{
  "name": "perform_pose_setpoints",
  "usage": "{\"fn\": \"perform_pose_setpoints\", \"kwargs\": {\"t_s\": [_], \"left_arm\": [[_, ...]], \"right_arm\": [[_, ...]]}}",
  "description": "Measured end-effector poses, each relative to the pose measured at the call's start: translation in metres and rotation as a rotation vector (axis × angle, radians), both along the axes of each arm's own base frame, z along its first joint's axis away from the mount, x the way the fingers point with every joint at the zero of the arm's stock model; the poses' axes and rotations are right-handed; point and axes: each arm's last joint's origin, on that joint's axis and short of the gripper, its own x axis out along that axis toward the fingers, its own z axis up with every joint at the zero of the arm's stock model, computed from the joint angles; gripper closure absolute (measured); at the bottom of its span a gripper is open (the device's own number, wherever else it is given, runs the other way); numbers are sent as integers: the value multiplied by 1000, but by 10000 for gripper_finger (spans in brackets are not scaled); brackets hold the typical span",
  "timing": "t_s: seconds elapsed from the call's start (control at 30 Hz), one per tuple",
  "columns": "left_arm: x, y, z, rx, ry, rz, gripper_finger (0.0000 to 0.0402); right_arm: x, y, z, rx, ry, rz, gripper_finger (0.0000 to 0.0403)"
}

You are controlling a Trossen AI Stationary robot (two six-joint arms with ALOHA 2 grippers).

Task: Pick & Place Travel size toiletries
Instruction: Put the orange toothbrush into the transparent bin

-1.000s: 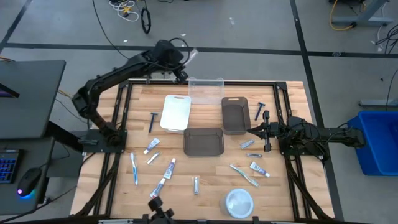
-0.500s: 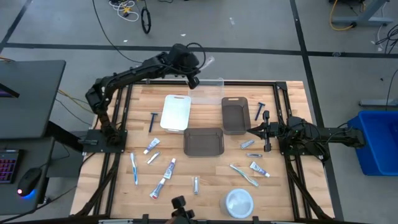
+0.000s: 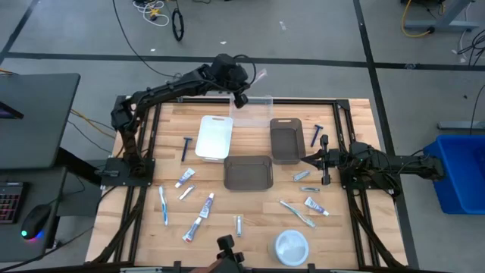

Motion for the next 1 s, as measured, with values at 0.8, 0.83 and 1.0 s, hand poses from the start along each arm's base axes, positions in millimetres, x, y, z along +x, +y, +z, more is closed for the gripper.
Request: {"fn": "perform_pose_setpoints", "kwargs": {"t_s": [0.8,0.83,1.0], "left_arm": [[35,17,-63,-143,150,-41,364],[35,17,-65,-151,161,-40,364],[35,17,-62,-142,156,-37,356]], "right_arm": [[0,0,0,0,0,-1,389],[0,0,0,0,0,-2,389],[0,0,0,0,0,-2,389]]}}
